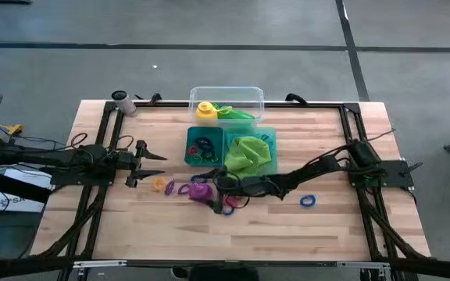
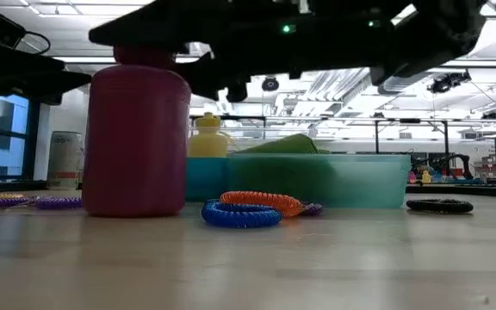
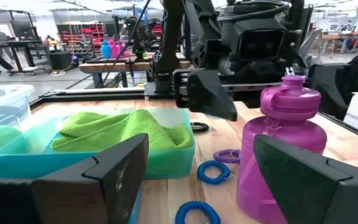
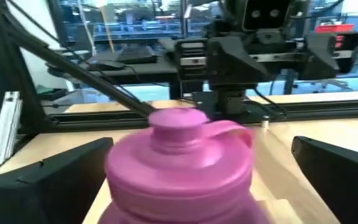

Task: Pick & Place Sports Items
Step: Put the purple tumbler into the transparent bin

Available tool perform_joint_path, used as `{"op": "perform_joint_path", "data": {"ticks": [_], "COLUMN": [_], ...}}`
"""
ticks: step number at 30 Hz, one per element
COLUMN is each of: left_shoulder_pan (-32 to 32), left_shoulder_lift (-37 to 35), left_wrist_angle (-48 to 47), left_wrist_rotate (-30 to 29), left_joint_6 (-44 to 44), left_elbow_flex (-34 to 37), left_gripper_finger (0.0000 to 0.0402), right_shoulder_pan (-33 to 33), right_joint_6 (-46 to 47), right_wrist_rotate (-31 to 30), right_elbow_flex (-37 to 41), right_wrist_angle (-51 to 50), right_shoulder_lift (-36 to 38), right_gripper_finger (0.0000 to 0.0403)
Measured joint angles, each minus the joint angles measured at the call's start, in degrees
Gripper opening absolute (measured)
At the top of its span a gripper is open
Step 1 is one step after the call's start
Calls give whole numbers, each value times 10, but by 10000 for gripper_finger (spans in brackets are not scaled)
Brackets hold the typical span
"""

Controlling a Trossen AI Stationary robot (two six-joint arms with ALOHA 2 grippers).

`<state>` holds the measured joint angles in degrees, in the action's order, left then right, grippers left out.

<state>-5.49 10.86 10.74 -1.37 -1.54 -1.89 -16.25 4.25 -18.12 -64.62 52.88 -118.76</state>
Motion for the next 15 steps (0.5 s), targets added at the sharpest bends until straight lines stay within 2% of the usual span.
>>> {"op": "perform_joint_path", "data": {"ticks": [7,15], "left_shoulder_pan": [0,0], "left_shoulder_lift": [0,0], "left_wrist_angle": [0,0], "left_wrist_rotate": [0,0], "left_joint_6": [0,0], "left_elbow_flex": [0,0], "left_gripper_finger": [236,236], "right_shoulder_pan": [-2,-3], "right_joint_6": [-14,-11], "right_wrist_rotate": [-13,-13], "right_elbow_flex": [0,0], "right_wrist_angle": [0,-5], "right_shoulder_lift": [0,0], "right_gripper_finger": [392,328]}}
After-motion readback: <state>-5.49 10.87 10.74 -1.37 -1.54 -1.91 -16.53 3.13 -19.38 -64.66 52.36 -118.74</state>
